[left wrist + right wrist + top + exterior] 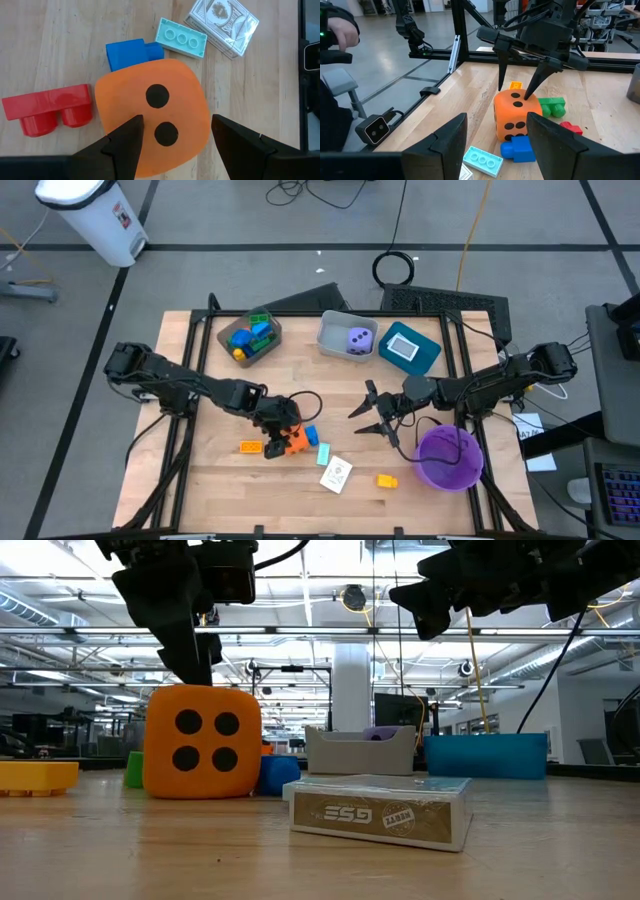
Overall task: Pick & Place Toys
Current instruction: Put the orange dice into the gray bin
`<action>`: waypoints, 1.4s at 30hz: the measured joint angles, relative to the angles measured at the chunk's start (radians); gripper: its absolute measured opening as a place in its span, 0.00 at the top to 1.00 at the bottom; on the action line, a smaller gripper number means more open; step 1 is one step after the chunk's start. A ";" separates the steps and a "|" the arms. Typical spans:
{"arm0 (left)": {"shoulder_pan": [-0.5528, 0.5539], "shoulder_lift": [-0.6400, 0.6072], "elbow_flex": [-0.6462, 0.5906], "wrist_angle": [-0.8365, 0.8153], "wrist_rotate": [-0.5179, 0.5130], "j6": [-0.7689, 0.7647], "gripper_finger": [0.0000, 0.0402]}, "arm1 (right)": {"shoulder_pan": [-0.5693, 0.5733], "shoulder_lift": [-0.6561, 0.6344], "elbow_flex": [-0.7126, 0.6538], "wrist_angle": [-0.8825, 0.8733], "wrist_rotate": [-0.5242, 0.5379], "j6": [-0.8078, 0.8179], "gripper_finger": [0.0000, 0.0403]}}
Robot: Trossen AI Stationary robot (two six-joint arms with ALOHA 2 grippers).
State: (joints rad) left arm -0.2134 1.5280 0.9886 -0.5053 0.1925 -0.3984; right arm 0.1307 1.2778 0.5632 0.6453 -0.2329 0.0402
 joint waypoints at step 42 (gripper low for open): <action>-0.010 0.002 0.169 -0.016 0.044 0.037 0.04 | 0.000 0.000 0.000 0.000 0.000 0.000 0.51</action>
State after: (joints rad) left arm -0.2230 1.5295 1.1576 -0.5217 0.2362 -0.3618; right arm 0.1307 1.2778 0.5629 0.6449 -0.2329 0.0402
